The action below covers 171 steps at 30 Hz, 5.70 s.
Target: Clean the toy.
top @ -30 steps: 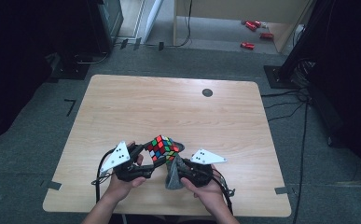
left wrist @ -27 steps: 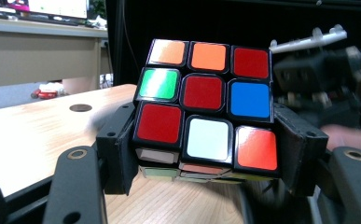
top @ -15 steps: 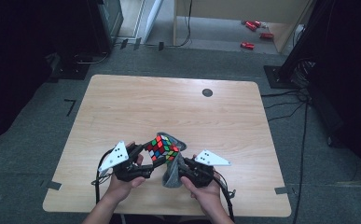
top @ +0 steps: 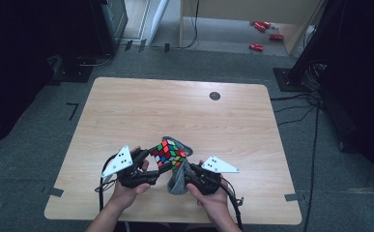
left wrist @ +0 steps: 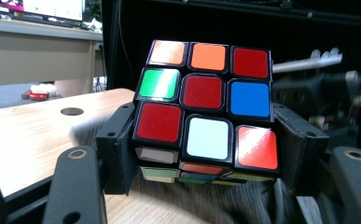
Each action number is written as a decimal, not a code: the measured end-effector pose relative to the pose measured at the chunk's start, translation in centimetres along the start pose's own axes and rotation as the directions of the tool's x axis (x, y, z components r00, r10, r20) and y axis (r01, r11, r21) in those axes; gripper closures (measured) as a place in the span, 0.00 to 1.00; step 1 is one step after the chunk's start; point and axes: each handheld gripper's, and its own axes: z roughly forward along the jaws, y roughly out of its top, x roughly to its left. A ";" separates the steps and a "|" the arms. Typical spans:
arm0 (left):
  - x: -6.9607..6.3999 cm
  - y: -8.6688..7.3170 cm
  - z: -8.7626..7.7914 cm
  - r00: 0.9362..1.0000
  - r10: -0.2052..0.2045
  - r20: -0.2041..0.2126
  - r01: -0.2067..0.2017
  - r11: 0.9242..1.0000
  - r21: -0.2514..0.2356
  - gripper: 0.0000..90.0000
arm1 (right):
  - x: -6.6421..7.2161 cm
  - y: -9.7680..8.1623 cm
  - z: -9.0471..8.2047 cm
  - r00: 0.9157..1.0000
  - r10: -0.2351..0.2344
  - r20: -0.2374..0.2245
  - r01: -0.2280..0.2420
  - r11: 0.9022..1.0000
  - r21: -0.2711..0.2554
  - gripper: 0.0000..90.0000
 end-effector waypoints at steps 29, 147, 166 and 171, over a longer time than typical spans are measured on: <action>1.2 0.0 -0.3 0.994 -0.031 -0.104 0.034 0.999 0.030 0.38 | -3.0 1.6 -2.1 0.959 -0.153 0.238 0.134 0.986 0.094 0.82; 5.2 -4.0 -9.4 0.849 0.102 -0.518 0.164 0.882 0.442 0.13 | -12.5 -1.1 -15.9 0.843 -0.086 0.530 -0.052 0.970 0.239 0.01; 6.4 -6.4 -15.9 0.761 0.121 -0.638 0.244 0.857 0.453 0.13 | -14.8 -4.7 -20.3 0.775 -0.056 0.630 -0.135 0.958 0.252 0.01; 6.9 -6.6 -16.5 0.734 0.103 -0.671 0.290 0.846 0.448 0.13 | -15.0 -5.6 -20.1 0.756 -0.081 0.650 -0.138 0.950 0.279 0.01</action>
